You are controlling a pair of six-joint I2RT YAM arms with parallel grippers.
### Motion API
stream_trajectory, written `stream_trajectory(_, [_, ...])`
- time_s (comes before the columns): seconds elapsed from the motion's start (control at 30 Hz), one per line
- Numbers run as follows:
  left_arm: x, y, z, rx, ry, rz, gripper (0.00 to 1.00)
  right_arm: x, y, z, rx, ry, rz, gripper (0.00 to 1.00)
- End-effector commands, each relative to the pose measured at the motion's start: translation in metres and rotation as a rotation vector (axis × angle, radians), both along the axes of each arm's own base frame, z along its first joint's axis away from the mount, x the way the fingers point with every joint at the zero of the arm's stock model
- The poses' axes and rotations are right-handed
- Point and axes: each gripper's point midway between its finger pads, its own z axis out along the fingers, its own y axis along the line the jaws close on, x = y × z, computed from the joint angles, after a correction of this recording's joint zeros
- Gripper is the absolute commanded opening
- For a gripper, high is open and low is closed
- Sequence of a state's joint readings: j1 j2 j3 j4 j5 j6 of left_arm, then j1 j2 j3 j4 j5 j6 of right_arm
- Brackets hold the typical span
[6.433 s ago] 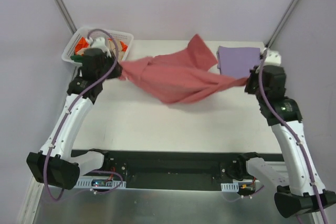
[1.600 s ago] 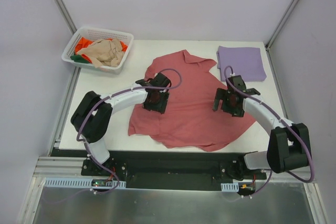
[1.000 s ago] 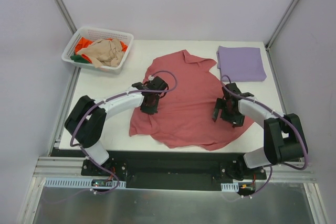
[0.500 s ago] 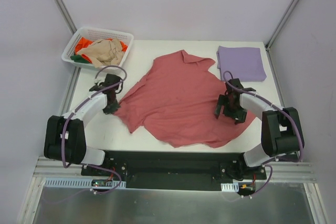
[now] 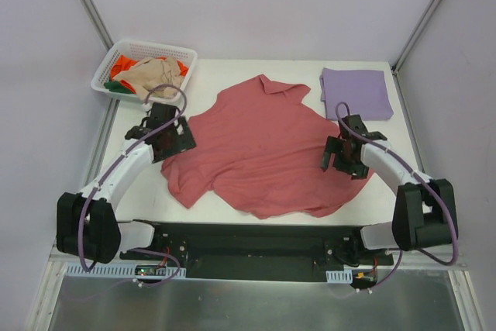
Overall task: Fold and stack the t-shirts
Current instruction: Flatten out the tshirt
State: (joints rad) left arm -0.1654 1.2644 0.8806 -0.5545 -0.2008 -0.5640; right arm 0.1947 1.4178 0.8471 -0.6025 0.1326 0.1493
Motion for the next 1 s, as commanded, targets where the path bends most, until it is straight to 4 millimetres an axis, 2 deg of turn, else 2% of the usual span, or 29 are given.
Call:
stream_trajectory(0.0, [0.029, -0.108, 0.046, -0.224, -0.192, -0.436, 0.99, -0.031, -0.01, 0.004, -0.017, 0.026, -0.042, 0.99])
stream_trajectory(0.07, [0.032, -0.135, 0.042, -0.296, -0.181, -0.521, 0.99, -0.041, -0.007, 0.002, 0.006, 0.038, -0.055, 1.0])
stream_trajectory(0.17, [0.041, -0.149, 0.016, -0.334, -0.09, -0.545, 0.99, -0.056, 0.002, -0.006, 0.071, 0.065, -0.07, 1.0])
stream_trajectory(0.33, [0.049, -0.154, -0.031, -0.328, 0.043, -0.529, 0.99, -0.073, 0.011, -0.016, 0.129, 0.095, -0.087, 0.99])
stream_trajectory(0.47, [0.051, -0.144, -0.062, -0.268, 0.113, -0.483, 0.99, -0.073, 0.021, -0.026, 0.181, 0.108, -0.083, 0.99])
stream_trajectory(0.57, [0.047, -0.136, -0.073, -0.236, 0.138, -0.454, 0.99, -0.056, 0.018, -0.03, 0.151, 0.103, -0.075, 0.95])
stream_trajectory(0.63, [0.043, -0.127, -0.079, -0.201, 0.151, -0.418, 0.99, -0.037, 0.019, -0.031, 0.137, 0.107, -0.057, 0.88])
stream_trajectory(0.7, [0.036, -0.117, -0.081, -0.175, 0.156, -0.378, 0.99, -0.011, 0.025, -0.029, 0.138, 0.097, -0.031, 0.87])
stream_trajectory(0.87, [-0.009, -0.094, -0.095, -0.144, 0.229, -0.283, 0.99, 0.054, 0.035, -0.026, 0.13, 0.074, 0.001, 0.88])
stream_trajectory(0.93, [-0.036, -0.087, -0.1, -0.15, 0.259, -0.236, 0.99, 0.074, 0.039, -0.026, 0.125, 0.081, 0.014, 0.88])
stream_trajectory(0.97, [-0.044, -0.087, -0.098, -0.164, 0.253, -0.219, 0.99, 0.088, 0.034, -0.024, 0.093, 0.065, 0.012, 0.88])
